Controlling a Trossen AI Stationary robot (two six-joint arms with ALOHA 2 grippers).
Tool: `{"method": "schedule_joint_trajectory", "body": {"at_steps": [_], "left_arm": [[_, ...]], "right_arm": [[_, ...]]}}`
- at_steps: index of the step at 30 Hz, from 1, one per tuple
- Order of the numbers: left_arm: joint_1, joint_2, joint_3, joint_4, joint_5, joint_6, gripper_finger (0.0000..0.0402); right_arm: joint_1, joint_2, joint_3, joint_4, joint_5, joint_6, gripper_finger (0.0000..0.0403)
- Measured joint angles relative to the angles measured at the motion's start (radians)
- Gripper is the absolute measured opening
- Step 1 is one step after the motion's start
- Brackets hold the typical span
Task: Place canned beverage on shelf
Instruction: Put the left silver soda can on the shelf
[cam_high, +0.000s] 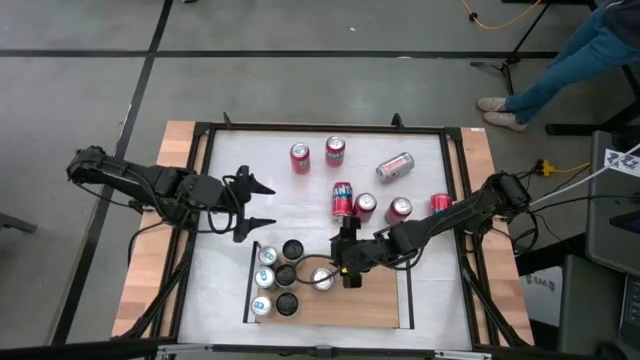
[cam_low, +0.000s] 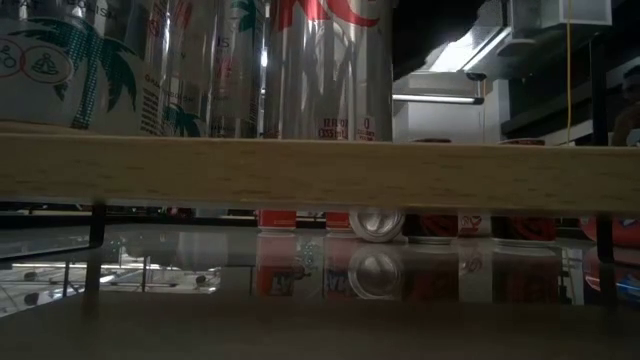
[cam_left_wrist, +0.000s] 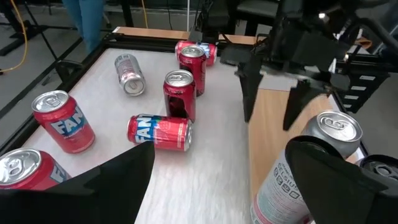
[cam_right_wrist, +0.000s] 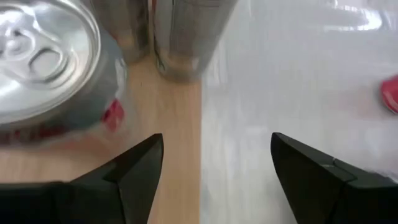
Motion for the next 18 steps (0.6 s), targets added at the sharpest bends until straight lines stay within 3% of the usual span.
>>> {"method": "schedule_joint_trajectory", "body": {"at_steps": [9,14,18], "left_arm": [[0.0,0.0,0.0,-0.001,0.0,0.0,0.0359],[0.0,0.0,0.0,-0.001,0.0,0.0,0.0359],[0.0,0.0,0.0,-0.001,0.0,0.0,0.0359]], "right_arm": [[0.0,-0.001,0.305,-0.445,-0.012,0.034,0.0287],[0.0,-0.001,0.434,-0.477,-0.139,0.082,0.0287],[0.001,-0.002,0.47,-0.383,-0.254,0.137,0.0287]]}}
